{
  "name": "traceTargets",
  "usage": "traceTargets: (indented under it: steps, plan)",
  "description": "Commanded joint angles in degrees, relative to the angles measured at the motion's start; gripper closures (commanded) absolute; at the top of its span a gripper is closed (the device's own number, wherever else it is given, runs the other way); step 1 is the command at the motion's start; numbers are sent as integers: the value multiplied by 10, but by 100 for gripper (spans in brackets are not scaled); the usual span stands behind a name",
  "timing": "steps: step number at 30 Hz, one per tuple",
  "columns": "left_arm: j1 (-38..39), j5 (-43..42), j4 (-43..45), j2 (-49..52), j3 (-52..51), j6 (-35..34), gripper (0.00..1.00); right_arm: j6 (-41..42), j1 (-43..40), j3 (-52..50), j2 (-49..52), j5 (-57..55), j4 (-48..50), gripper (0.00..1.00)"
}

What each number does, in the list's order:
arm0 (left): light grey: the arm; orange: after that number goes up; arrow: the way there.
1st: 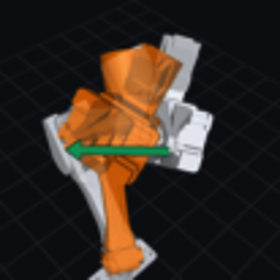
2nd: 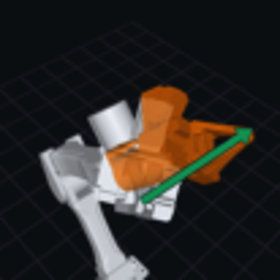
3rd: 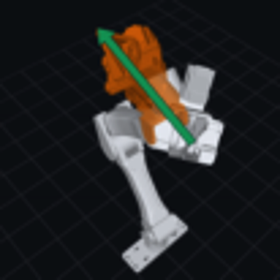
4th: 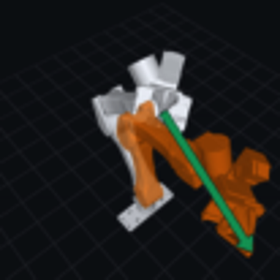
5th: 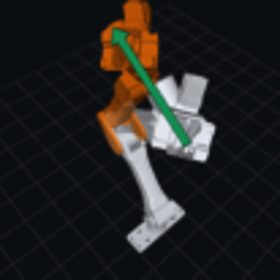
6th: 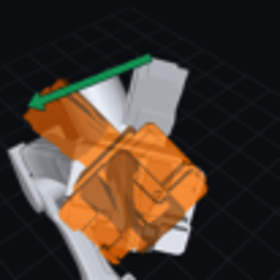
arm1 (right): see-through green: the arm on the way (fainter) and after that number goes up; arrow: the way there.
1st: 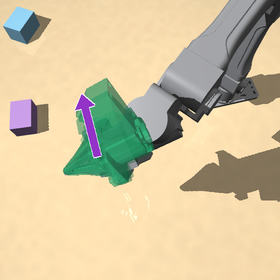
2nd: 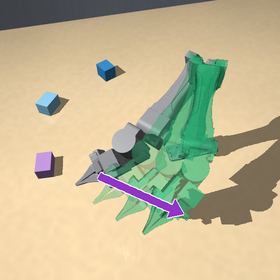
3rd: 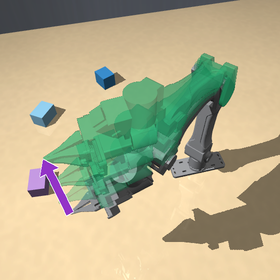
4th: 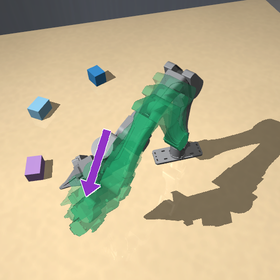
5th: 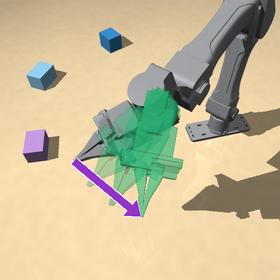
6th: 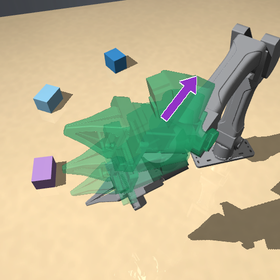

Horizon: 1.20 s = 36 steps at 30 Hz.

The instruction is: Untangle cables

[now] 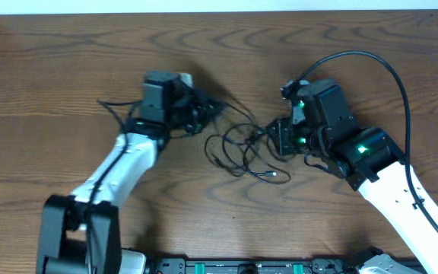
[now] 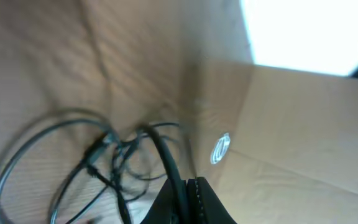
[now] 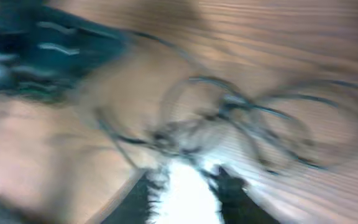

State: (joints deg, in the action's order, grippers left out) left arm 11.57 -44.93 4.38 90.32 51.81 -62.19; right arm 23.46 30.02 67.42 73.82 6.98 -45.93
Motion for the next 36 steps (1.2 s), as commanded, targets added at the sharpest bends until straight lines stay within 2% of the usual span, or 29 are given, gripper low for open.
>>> traceTargets:
  steps: [1,3,11,14,15,18,21,25,29,30,32,33,36]
  plan:
    - [-58,-72,2,-60,-2,24,92,-8,4,4,0,-144,-31,34]
    - [-82,-83,3,-90,-2,23,92,-8,4,4,3,-144,-39,24]
    - [-90,-95,2,-214,-2,19,92,19,4,3,45,-64,-28,14]
    - [-76,-95,2,-245,-2,20,92,39,4,3,71,28,2,10]
    - [-71,-95,2,-255,-2,20,92,34,4,3,83,93,24,7]
    - [-68,-95,2,-264,-2,19,92,-10,5,3,106,186,66,6]
    - [-68,-95,2,-264,-2,5,92,-106,8,3,138,256,109,5]
    - [-68,-95,20,-264,-2,-29,92,-195,21,3,177,282,118,5]
    - [-68,-95,42,-264,-2,-29,92,-317,34,3,215,397,87,14]
    - [-68,-95,43,-264,-2,-29,92,-345,37,3,223,401,77,26]
    - [-68,-95,43,-264,-2,-29,92,-368,40,3,236,373,72,76]
    - [-68,-95,43,-264,-2,-29,92,-362,39,3,240,347,71,97]
    - [-68,-95,43,-264,-2,-19,92,-296,33,3,242,231,69,99]
